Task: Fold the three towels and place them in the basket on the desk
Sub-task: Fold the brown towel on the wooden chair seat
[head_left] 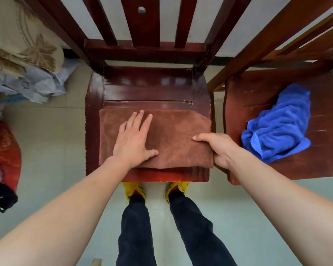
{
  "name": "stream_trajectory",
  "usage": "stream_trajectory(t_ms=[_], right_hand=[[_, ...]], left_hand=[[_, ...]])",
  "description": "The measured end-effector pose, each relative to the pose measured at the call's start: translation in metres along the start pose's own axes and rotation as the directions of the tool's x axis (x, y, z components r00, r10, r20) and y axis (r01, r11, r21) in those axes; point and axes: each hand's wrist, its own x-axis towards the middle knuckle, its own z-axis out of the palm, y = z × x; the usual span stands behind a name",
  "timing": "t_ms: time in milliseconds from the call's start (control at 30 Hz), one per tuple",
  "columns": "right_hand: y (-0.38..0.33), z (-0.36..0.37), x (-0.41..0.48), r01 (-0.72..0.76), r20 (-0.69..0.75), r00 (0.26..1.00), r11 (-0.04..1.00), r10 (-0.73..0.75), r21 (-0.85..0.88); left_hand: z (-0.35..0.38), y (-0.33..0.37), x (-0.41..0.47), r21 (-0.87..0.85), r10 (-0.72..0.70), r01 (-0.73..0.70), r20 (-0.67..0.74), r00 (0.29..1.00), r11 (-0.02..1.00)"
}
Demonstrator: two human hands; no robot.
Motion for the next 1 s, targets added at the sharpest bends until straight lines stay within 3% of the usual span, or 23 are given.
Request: stream_trajectory(t_ms=[67, 133, 200, 333, 500, 633, 767, 833, 867, 933, 1000], right_hand=[[-0.007, 0.004, -0.012, -0.032, -0.006, 0.999, 0.998, 0.033, 0.057], [-0.007, 0.021, -0.025, 0.047, -0.012, 0.999, 0.998, -0.046, 0.033], [0.0, 0.046, -0.036, 0.214, -0.003, 0.977, 0.972, -0.215, -0.102], [0.015, 0.112, -0.049, 0.449, 0.093, 0.885, 0.785, -0.456, -0.427], [0.038, 0.2, -0.029, 0.453, 0.111, 0.842, 0.579, -0.528, -0.678], [0.041, 0.233, -0.016, 0.413, 0.096, 0.833, 0.498, -0.545, -0.763], [0.051, 0.253, -0.006, 0.42, 0.186, 0.878, 0.524, -0.441, -0.741], [0.046, 0.245, -0.005, 0.434, 0.201, 0.893, 0.654, -0.402, -0.62], [0.041, 0.235, -0.004, 0.439, 0.164, 0.892, 0.722, -0.421, -0.534], [0.026, 0.212, -0.001, 0.479, -0.029, 0.836, 0.754, -0.548, -0.45], [0.012, 0.189, 0.0, 0.472, -0.2, 0.785, 0.776, -0.586, -0.419]], left_hand=[[-0.01, -0.023, -0.013, -0.093, -0.13, 0.123, -0.076, 0.989, 0.988], [-0.018, -0.052, -0.026, -0.166, -0.244, 0.225, -0.106, 0.964, 0.96], [-0.022, -0.079, -0.039, -0.237, -0.325, 0.294, -0.104, 0.94, 0.926], [-0.026, -0.12, -0.062, -0.342, -0.402, 0.364, -0.042, 0.915, 0.866], [-0.012, -0.162, -0.08, -0.479, -0.414, 0.356, -0.016, 0.91, 0.802], [-0.009, -0.173, -0.082, -0.531, -0.409, 0.336, -0.022, 0.912, 0.778], [-0.007, -0.184, -0.078, -0.55, -0.401, 0.326, -0.017, 0.916, 0.769], [-0.013, -0.18, -0.074, -0.521, -0.379, 0.295, -0.06, 0.924, 0.801], [-0.016, -0.174, -0.071, -0.482, -0.352, 0.267, -0.094, 0.931, 0.835], [-0.024, -0.158, -0.064, -0.379, -0.236, 0.145, -0.206, 0.95, 0.914], [-0.03, -0.134, -0.054, -0.262, -0.017, -0.068, -0.31, 0.951, 0.963]])
